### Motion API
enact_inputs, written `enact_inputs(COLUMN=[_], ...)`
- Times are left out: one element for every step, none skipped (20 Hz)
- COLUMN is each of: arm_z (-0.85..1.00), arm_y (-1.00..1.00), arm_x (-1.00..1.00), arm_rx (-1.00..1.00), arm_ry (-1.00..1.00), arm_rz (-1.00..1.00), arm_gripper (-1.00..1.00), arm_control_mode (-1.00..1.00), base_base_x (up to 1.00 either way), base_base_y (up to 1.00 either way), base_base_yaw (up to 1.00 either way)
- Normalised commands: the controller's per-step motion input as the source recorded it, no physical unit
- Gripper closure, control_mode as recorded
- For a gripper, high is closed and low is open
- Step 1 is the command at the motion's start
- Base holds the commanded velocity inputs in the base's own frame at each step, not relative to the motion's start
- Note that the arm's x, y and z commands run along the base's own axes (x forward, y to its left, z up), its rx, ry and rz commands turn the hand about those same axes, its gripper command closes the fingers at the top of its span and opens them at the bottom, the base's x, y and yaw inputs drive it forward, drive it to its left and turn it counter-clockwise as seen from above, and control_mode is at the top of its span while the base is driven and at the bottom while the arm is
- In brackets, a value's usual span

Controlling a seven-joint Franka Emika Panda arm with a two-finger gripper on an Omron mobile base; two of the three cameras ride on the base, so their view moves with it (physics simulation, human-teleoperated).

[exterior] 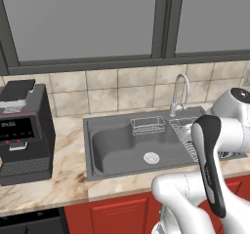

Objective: Pick up the bar soap and dish brush from the sink, and place them back in the cabinet, and close the cabinet doors.

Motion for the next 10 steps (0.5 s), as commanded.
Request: enact_inputs(arm_z=[0.03,0.04,0.09,0.10,0.08,0.08,0.11,0.14,0.15,0.19], arm_y=[0.00,0.00,0.00,0.00,0.00,0.00,0.00,0.00,0.00,0.00], arm_x=[-0.09,-0.09,-0.10,-0.11,-0.09,-0.09,-0.09,-0.05,-0.04,-0.03], arm_rx=[0.00,0.00,0.00,0.00,0.00,0.00,0.00,0.00,0.00,0.00], arm_ry=[0.01,0.00,0.00,0.00,0.00,0.00,0.00,0.01,0.01,0.03], arm_rz=[0.00,0.00,0.00,0.00,0.00,0.00,0.00,0.00,0.00,-0.01], arm_gripper=[1.00,1.00,1.00,1.00,1.00,1.00,1.00,1.00,1.00,1.00], arm_control_mode=[-1.00,-1.00,-1.00,-1.00,-1.00,-1.00,-1.00,-1.00,-1.00,-1.00], base_base_x=[0.00,0.00,0.00,0.00,0.00,0.00,0.00,0.00,0.00,0.00], base_base_y=[0.00,0.00,0.00,0.00,0.00,0.00,0.00,0.00,0.00,0.00], base_base_yaw=[0.00,0.00,0.00,0.00,0.00,0.00,0.00,0.00,0.00,0.00])
